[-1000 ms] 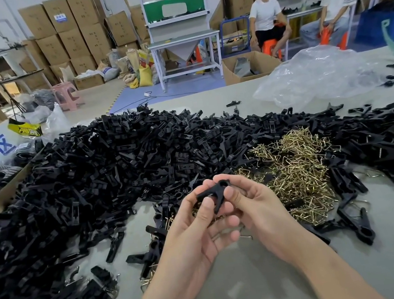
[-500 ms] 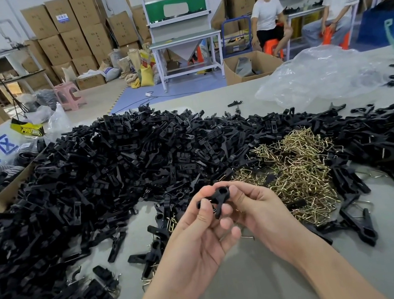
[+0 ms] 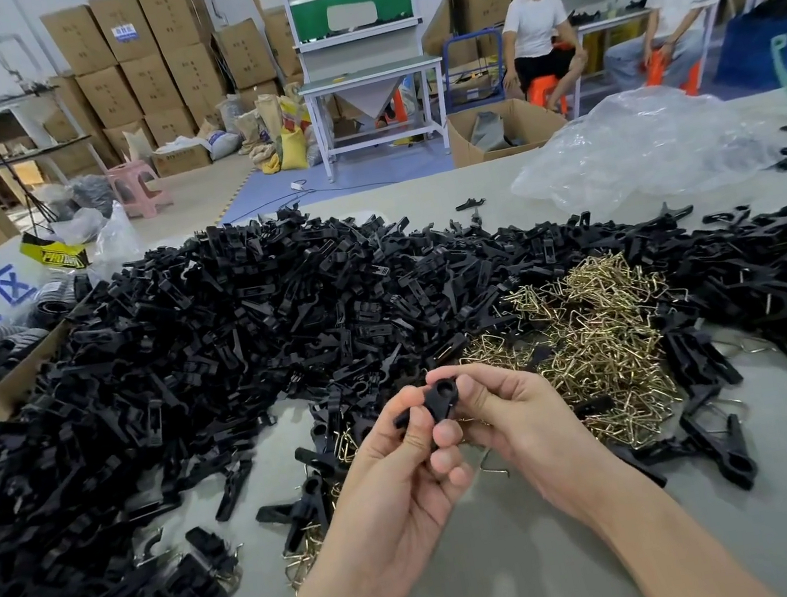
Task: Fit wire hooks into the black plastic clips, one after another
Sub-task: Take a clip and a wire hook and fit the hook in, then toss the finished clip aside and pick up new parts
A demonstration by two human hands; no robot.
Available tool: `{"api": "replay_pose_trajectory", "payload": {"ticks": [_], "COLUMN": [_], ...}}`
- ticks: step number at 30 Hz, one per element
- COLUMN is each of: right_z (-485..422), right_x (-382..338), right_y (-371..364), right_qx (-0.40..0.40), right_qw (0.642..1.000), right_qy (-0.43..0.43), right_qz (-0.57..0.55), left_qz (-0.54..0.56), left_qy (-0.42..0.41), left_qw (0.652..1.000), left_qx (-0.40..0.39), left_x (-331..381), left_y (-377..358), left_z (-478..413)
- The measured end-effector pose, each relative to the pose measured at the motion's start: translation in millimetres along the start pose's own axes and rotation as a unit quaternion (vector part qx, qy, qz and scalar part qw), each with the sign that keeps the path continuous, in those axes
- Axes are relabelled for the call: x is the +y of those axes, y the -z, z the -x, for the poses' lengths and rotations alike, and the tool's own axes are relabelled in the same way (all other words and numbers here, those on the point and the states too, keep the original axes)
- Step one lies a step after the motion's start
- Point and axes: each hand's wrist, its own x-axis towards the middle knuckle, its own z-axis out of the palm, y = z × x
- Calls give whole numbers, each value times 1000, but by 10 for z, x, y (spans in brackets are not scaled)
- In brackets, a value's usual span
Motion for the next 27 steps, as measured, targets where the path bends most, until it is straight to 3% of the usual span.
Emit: {"api": "replay_pose_trajectory", "payload": {"ticks": [5,9,13,18,22,24,27], "right_z": [-10,16,83,256,223,241,312], "right_x": [16,-8,-98,-477,-1366,-1648,-1542], "right_y": [-3,-58,-45,166,643,803,812], "right_qx": [-13,4,88,191,289,325,343], "right_qw": [1000,1000,995,971,912,889,917], "right_qy": [-10,-10,37,118,221,219,164], "right_qz": [-7,18,38,-80,-192,-238,-117], "left_qz": [24,-45,-110,-131,-117,-114,-157], "left_qy": [-6,-19,-30,-30,-29,-31,-87], "left_qw": [1000,999,993,989,990,990,980], "left_qx": [-4,-6,38,58,68,74,86], "left_x": [36,53,29,11,-16,-22,-42], "left_y": [11,40,60,93,62,36,51], "left_z": [-50,-95,-149,-144,-141,-139,-140]}}
